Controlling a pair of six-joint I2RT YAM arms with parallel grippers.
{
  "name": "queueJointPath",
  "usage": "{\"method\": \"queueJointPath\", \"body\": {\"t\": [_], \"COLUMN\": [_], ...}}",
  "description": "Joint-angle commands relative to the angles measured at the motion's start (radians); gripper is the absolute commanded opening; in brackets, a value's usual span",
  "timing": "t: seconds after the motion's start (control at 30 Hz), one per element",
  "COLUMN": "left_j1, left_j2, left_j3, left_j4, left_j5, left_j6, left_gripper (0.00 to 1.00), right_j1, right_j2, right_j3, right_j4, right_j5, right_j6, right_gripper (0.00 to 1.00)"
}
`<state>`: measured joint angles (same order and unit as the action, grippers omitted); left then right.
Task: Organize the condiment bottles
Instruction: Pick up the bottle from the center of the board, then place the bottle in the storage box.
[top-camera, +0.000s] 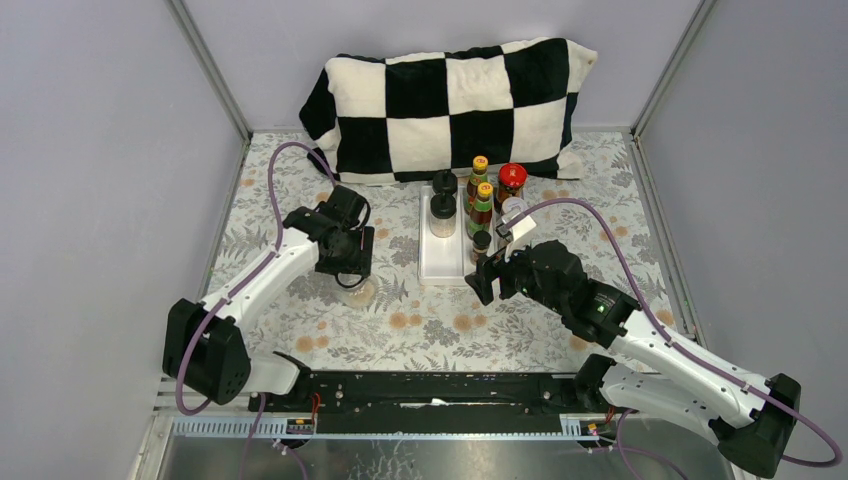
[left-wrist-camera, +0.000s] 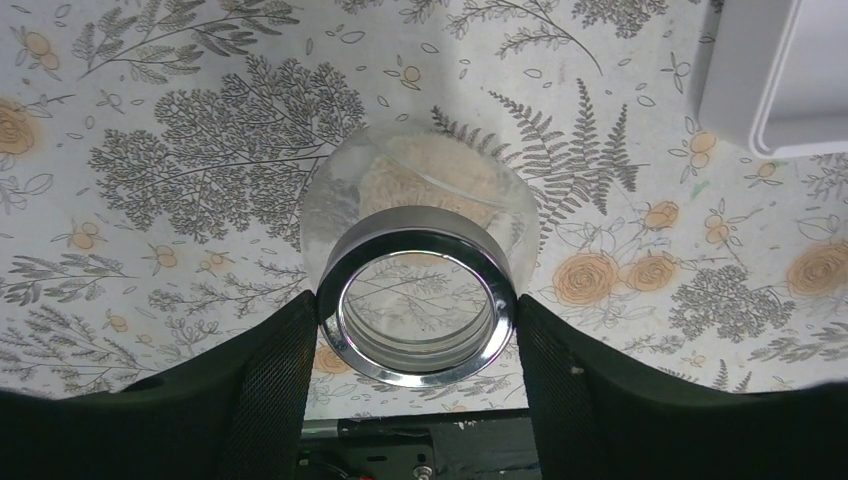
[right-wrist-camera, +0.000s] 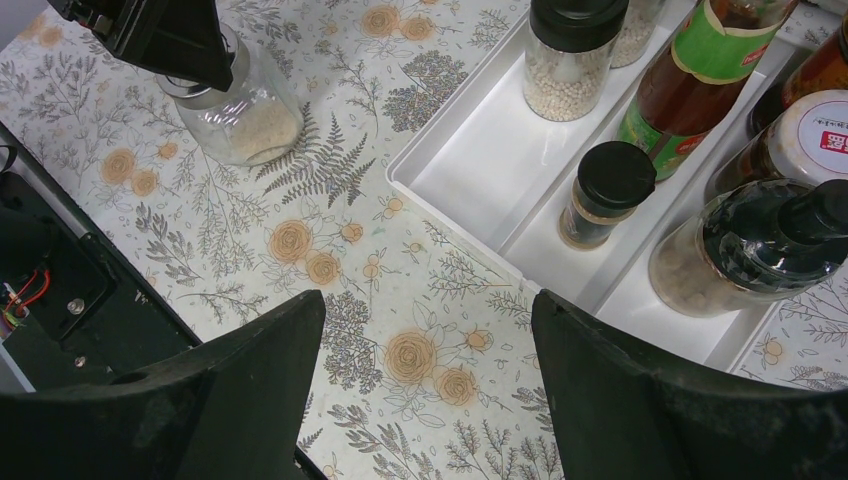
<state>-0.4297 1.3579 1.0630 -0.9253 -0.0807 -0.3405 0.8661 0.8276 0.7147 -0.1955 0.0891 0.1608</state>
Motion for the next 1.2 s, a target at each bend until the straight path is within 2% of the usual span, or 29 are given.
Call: {"method": "queueJointPath", "body": {"t": [0.0, 0.37, 0.67, 0.93, 1.17], "left_j1": [0.006, -0.005, -0.054, -0.106, -0.165], "left_j2": [-0.030, -0.006, 0.060, 0.144, 0.209], "left_j3": [0.007, 0.050, 0.154, 0.304, 0.421], "left_j4": [0.036, 0.072, 0.042, -0.043, -0.101], "left_j5": [0.061, 0.071, -0.036, -0.135, -0.180], "left_j6": [-0.016, -0.096, -0.179, -0.255, -0.289], "left_gripper": [0.61, 0.60, 0.51, 0.42, 0.41], "right_j1": [0.009, 0.010, 0.009, 0.009, 0.009], "right_j2": [0.002, 0.002, 0.001, -0.011, -0.035], "right_j3": [0.005, 0.013, 0.068, 0.093, 0.130], "right_j4": [0.039, 0.033, -0.014, -0.050, -0.105], "right_j5": [0.014, 0.017, 0.033, 0.053, 0.091], "right_j6": [-0.009, -0.005, -0.002, -0.006, -0.006], "right_gripper": [0.82, 0.82, 0.82, 0.82, 0.82]}}
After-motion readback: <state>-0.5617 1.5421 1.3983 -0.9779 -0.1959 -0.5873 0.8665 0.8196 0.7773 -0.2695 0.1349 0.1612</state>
